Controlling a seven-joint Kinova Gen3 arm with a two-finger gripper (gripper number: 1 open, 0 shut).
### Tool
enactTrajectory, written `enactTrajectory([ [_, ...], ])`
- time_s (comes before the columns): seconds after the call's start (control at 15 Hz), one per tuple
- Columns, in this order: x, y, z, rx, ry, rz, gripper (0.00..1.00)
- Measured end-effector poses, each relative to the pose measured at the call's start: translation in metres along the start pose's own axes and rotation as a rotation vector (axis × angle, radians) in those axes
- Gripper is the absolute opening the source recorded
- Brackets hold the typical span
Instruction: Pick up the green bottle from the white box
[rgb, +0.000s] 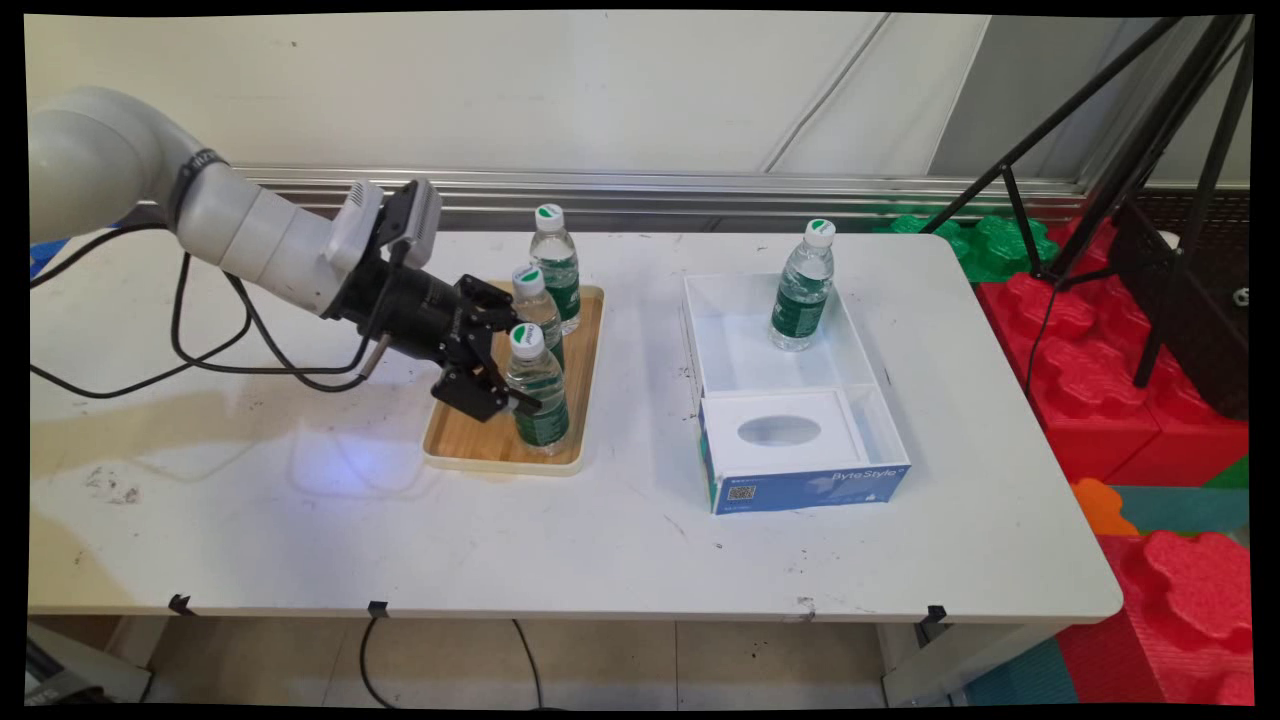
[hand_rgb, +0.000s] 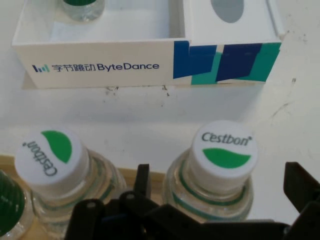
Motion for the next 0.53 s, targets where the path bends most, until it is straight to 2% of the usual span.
enactTrajectory([
  [0.53, 0.01, 0.008, -0.04, 0.002, 0.003, 0.001, 1.0],
])
